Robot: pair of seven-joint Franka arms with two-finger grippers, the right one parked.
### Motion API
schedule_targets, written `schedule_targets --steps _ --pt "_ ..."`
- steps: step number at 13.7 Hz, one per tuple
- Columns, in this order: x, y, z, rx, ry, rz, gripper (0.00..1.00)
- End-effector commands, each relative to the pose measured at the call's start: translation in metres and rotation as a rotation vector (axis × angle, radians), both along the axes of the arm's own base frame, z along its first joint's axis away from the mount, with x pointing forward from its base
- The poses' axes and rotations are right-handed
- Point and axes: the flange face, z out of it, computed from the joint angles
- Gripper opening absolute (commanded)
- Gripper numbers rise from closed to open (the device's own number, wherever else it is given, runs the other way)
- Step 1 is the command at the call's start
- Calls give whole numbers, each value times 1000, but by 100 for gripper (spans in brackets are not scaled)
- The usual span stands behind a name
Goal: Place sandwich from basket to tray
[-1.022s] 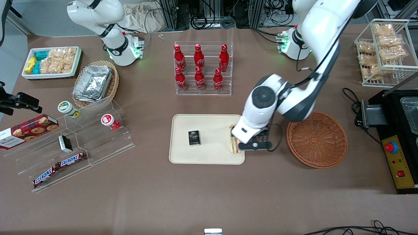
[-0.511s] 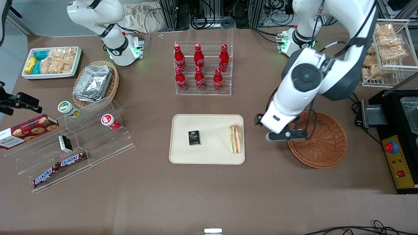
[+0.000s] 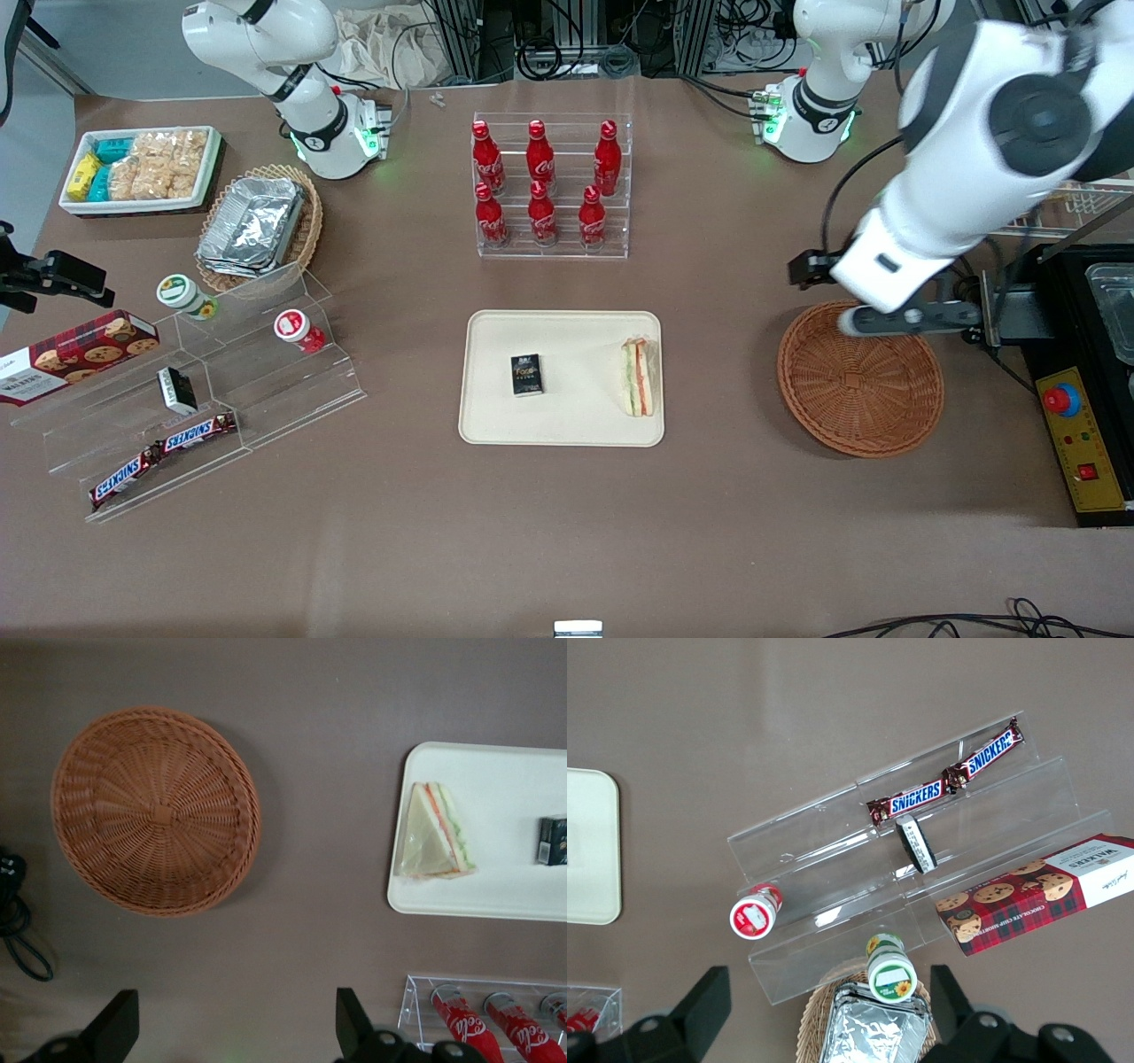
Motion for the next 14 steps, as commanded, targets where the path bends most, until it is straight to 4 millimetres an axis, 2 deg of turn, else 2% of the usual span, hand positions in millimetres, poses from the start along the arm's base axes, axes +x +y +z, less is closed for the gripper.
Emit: schedule_targets --steps 1,3,7,14 --pt "-17 41 36 -29 -3 -10 100" --pt "-31 62 54 -20 11 -12 100" --pt "-58 72 76 10 34 2 100" --pt "-43 71 85 2 -1 4 100"
